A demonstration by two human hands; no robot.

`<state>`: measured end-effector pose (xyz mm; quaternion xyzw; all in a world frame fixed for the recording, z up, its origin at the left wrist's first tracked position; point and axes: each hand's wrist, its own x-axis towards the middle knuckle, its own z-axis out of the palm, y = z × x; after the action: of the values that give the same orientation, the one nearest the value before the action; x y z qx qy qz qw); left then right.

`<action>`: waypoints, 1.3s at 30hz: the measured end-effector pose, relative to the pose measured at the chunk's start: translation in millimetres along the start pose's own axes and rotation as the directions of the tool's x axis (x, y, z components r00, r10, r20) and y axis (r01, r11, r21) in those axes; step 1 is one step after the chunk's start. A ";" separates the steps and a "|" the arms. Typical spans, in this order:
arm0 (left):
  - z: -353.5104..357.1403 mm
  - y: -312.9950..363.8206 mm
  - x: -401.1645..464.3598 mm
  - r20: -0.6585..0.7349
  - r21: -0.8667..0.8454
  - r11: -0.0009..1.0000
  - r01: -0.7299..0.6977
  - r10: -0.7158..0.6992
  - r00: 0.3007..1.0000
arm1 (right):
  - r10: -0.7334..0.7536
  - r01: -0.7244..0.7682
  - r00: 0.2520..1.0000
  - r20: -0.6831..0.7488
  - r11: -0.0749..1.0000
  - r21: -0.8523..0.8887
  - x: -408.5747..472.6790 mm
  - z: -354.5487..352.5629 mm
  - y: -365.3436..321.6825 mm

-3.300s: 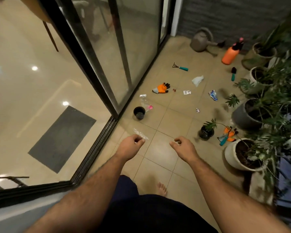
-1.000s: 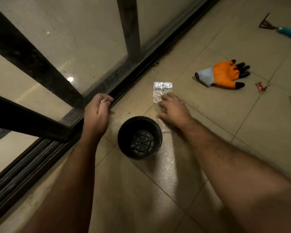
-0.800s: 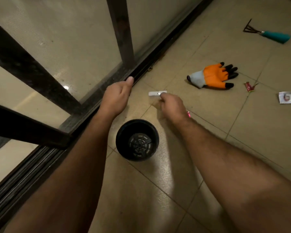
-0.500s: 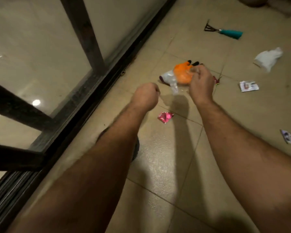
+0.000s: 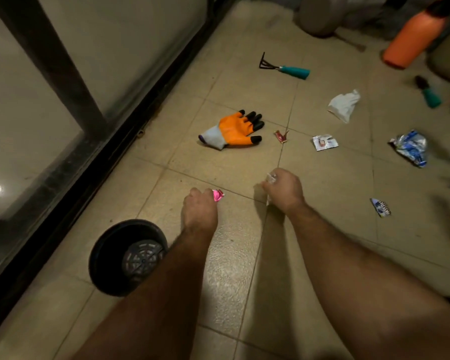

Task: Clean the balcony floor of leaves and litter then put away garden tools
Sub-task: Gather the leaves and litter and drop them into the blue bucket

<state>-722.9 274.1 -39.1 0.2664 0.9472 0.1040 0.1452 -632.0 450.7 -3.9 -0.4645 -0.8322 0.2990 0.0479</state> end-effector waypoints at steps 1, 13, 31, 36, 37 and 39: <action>-0.4 2.5 -0.7 -0.018 -0.004 1.000 -0.015 0.015 1.000 | -0.017 0.017 1.000 0.000 1.000 0.000 0.6 2.7 -0.4; 14.8 51.0 10.5 0.042 -0.749 0.656 0.091 -0.090 0.995 | 0.039 -0.043 0.996 -0.085 0.998 -0.050 25.8 -33.4 43.0; 18.5 117.7 2.5 0.301 -0.862 0.449 0.237 0.075 0.951 | 0.471 -0.509 0.860 -0.197 0.817 -0.270 38.4 -97.4 193.3; 9.6 103.4 4.4 0.361 -0.884 0.342 0.318 0.069 0.930 | 0.487 -0.529 0.848 -0.209 0.801 -0.280 32.9 -105.5 189.9; 8.2 102.9 4.1 0.378 -0.889 0.306 0.340 0.072 0.923 | 0.486 -0.528 0.849 -0.208 0.801 -0.284 28.1 -106.0 189.9; 4.4 105.8 1.0 0.402 -0.899 0.222 0.376 0.085 0.912 | 0.470 -0.509 0.860 -0.197 0.812 -0.287 18.2 -102.5 188.9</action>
<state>-672.0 363.7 -14.5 0.0413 0.6531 0.5988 0.4616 -465.0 585.4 -26.2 -0.6812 -0.7179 0.1304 -0.0603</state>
